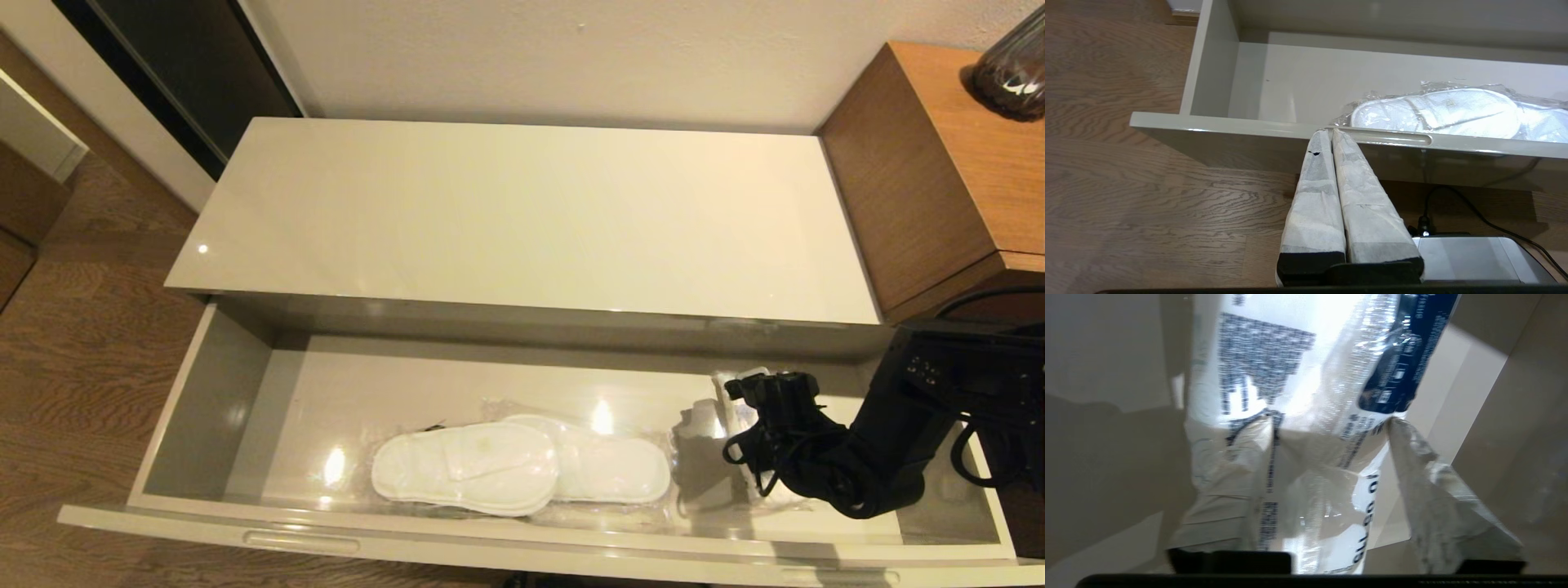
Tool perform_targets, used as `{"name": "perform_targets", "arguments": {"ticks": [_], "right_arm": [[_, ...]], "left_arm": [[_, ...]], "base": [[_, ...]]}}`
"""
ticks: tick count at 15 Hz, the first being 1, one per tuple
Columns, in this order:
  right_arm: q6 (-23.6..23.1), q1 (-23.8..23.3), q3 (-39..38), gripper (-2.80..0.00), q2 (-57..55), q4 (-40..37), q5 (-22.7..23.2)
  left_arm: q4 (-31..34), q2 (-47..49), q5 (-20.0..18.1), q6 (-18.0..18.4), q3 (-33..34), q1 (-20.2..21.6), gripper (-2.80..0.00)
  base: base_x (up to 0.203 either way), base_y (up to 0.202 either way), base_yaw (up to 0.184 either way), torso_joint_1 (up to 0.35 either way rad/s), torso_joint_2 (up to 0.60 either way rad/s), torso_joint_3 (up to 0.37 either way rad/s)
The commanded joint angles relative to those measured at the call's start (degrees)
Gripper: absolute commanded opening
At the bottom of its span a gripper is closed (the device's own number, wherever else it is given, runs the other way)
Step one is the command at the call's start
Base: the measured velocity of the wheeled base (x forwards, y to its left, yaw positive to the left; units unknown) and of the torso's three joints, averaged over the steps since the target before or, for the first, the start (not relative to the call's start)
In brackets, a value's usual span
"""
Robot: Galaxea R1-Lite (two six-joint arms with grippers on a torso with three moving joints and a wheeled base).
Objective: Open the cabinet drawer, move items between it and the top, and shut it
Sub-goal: Take out the tissue from the drawer
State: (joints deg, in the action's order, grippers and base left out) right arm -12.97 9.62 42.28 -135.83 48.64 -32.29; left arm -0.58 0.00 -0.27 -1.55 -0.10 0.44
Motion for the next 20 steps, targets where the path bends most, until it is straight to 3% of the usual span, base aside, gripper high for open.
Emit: {"name": "perform_targets", "arguments": {"ticks": [1,4,12,17,18,20], "right_arm": [[-0.1,0.1,-0.7,-2.8,0.2,-0.1,-0.2],[-0.2,0.1,-1.6,-2.8,5.8,-4.1,0.1],[2.7,0.6,1.0,-2.8,23.3,-31.9,2.6],[5.3,0.3,7.6,-2.8,19.4,-33.5,2.4],[5.3,0.1,10.2,0.0,18.2,-33.7,2.3],[5.1,-0.2,13.2,0.0,15.0,-33.8,2.3]], "left_arm": [[0.0,0.0,0.0,0.0,0.0,0.0,-2.8],[0.0,0.0,0.0,0.0,0.1,0.0,-2.8],[0.0,0.0,0.0,0.0,0.0,0.0,-2.8],[0.0,0.0,0.0,0.0,0.0,0.0,-2.8],[0.0,0.0,0.0,0.0,0.1,0.0,-2.8],[0.0,0.0,0.0,0.0,0.1,0.0,-2.8]], "base": [[0.0,0.0,0.0,0.0,0.0,0.0],[0.0,0.0,0.0,0.0,0.0,0.0],[0.0,0.0,0.0,0.0,0.0,0.0],[0.0,0.0,0.0,0.0,0.0,0.0],[0.0,0.0,0.0,0.0,0.0,0.0],[0.0,0.0,0.0,0.0,0.0,0.0]]}}
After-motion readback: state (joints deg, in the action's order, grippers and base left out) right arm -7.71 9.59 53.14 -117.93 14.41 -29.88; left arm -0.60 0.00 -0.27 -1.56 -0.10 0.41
